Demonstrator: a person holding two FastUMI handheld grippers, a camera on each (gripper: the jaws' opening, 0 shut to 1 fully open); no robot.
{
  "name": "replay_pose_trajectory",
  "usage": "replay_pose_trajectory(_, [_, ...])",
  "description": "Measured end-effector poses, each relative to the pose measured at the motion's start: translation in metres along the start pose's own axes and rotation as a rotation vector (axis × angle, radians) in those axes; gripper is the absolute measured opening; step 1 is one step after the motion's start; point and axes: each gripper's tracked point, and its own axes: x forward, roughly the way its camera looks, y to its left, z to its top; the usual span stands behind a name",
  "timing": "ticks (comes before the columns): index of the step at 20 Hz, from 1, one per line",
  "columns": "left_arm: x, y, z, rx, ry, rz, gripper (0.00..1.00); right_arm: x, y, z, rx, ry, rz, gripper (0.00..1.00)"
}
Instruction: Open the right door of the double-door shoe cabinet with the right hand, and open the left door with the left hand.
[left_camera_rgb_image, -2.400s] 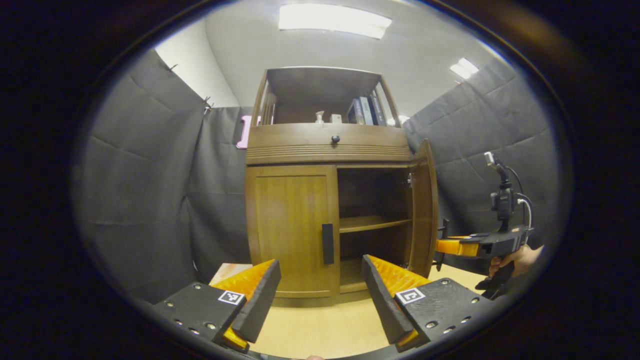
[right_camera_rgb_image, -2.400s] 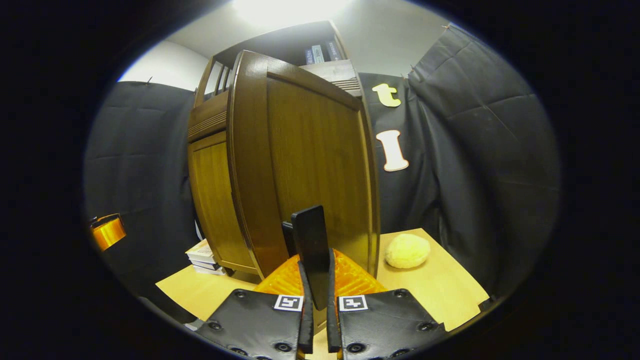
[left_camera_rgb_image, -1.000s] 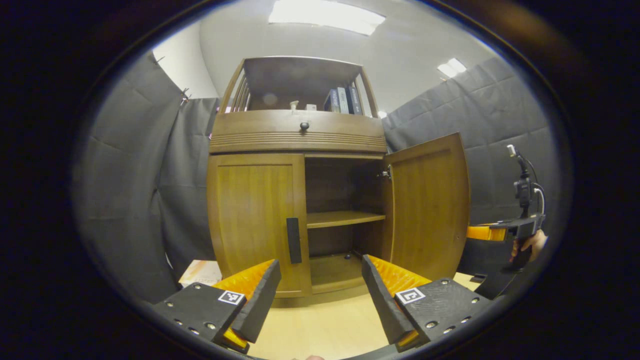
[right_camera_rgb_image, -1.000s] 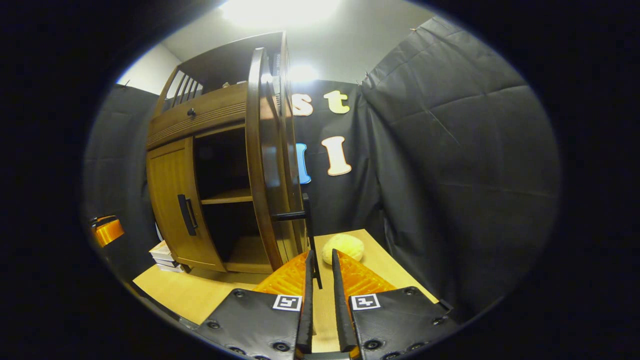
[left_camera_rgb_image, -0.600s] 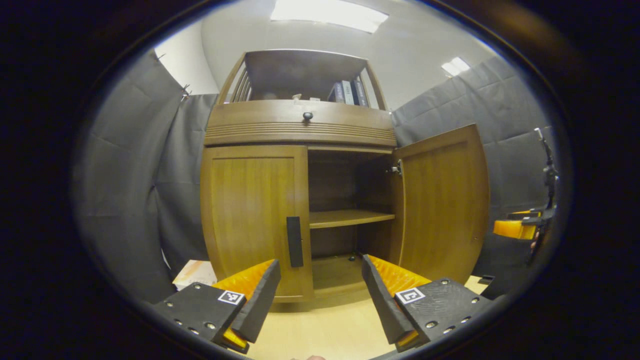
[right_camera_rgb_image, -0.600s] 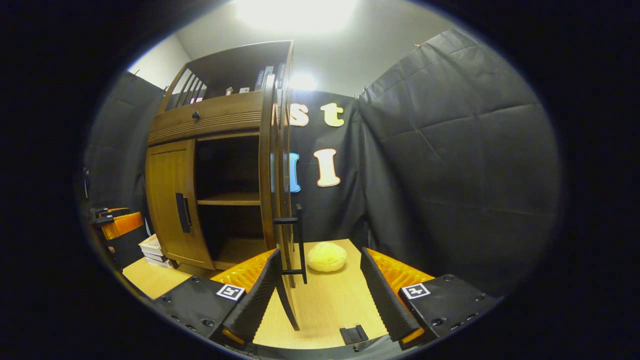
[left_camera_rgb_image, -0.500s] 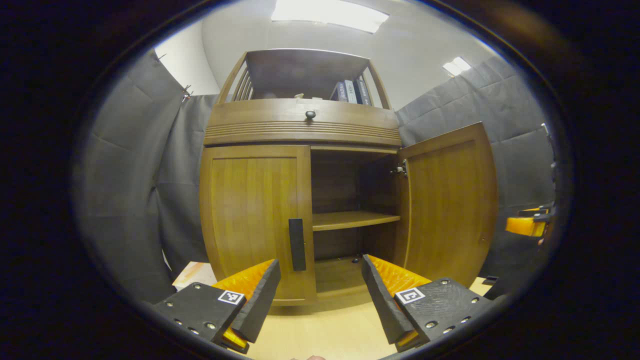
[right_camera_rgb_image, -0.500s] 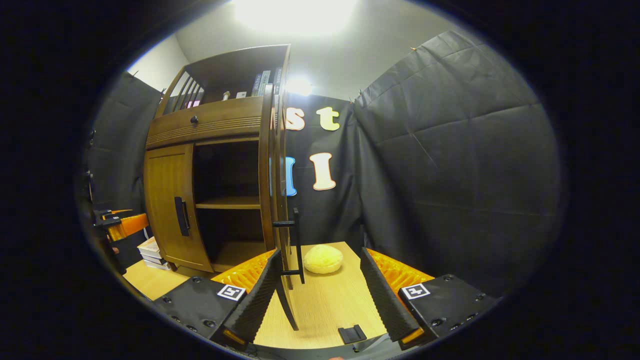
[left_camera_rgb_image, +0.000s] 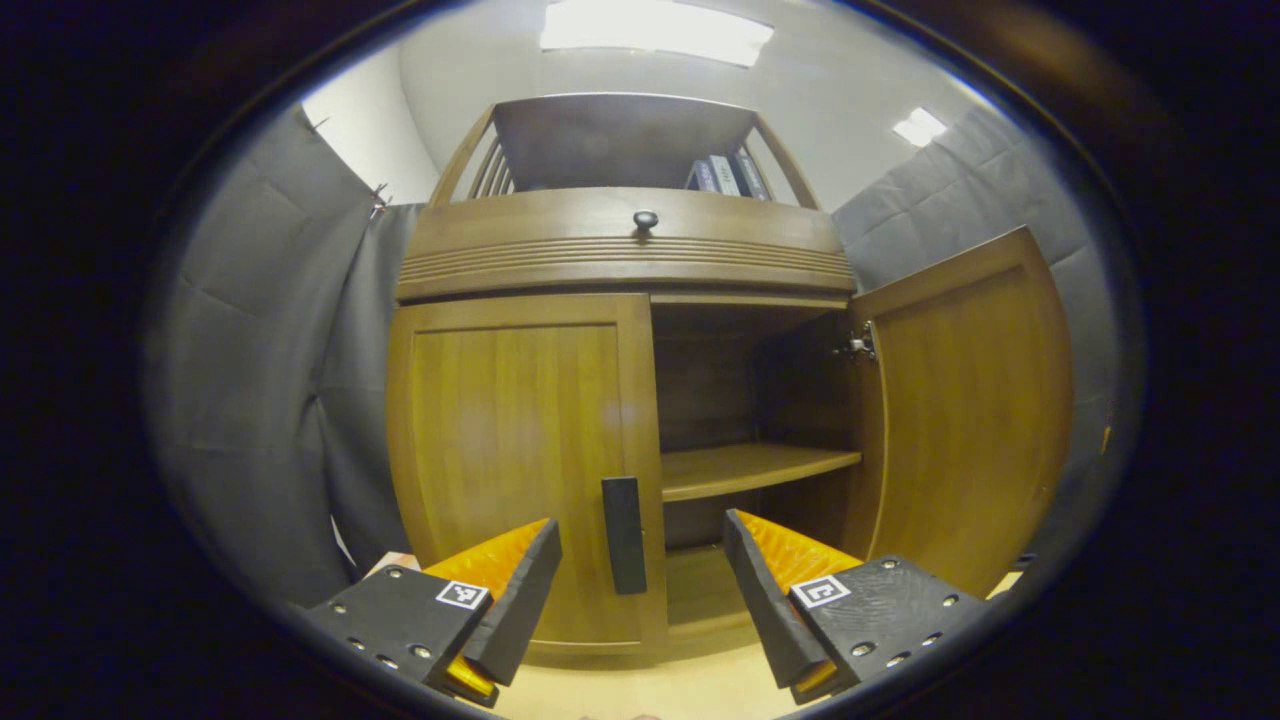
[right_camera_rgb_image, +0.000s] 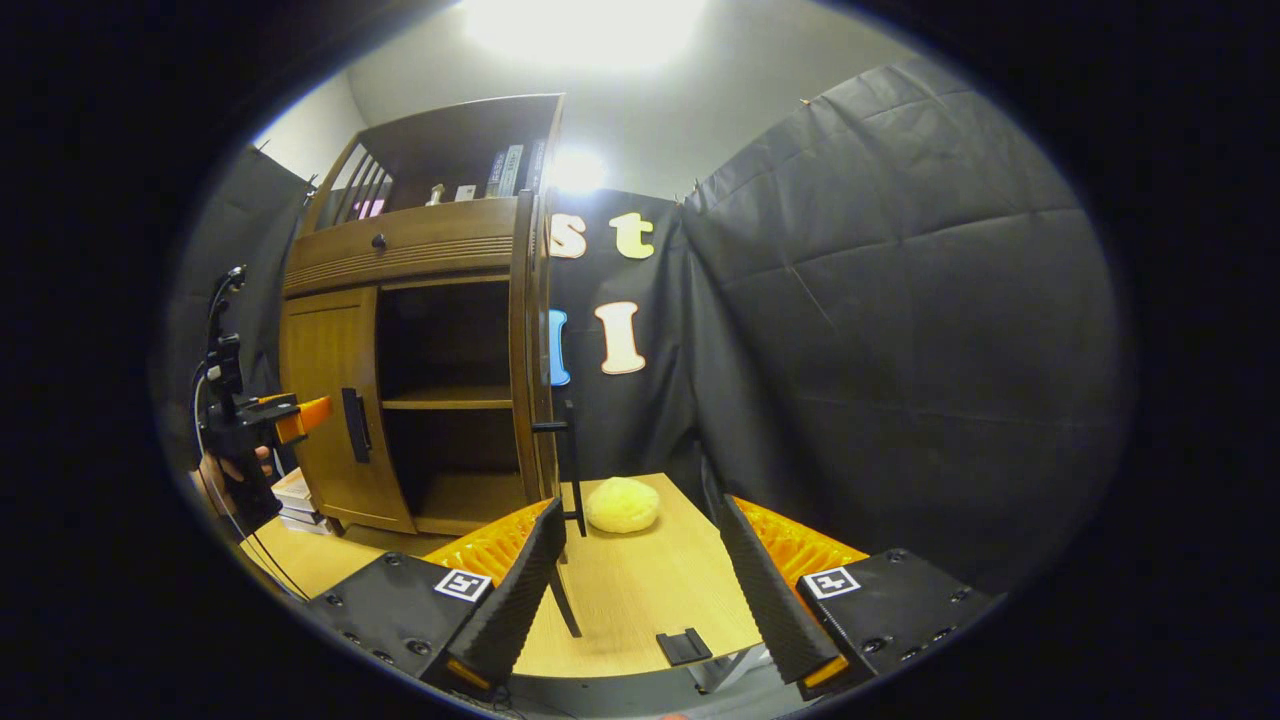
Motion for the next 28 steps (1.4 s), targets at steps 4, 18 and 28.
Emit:
replay_pose_trajectory(4, [0.020, 0.004, -0.003, -0.006, -0.003, 0.004, 0.94, -0.015, -0.007, 0.002, 0.000, -0.001, -0.027, 0.92])
replay_pose_trajectory(18, [0.061, 0.010, -0.042, -0.031, 0.095, 0.042, 0.94, -0.037, -0.011, -0.018, -0.006, 0.060, -0.052, 0.92])
replay_pose_trajectory(28, [0.068, 0.000, -0.069, -0.103, 0.159, 0.012, 0.45, -0.030, -0.004, -0.016, -0.025, 0.046, -0.029, 0.97])
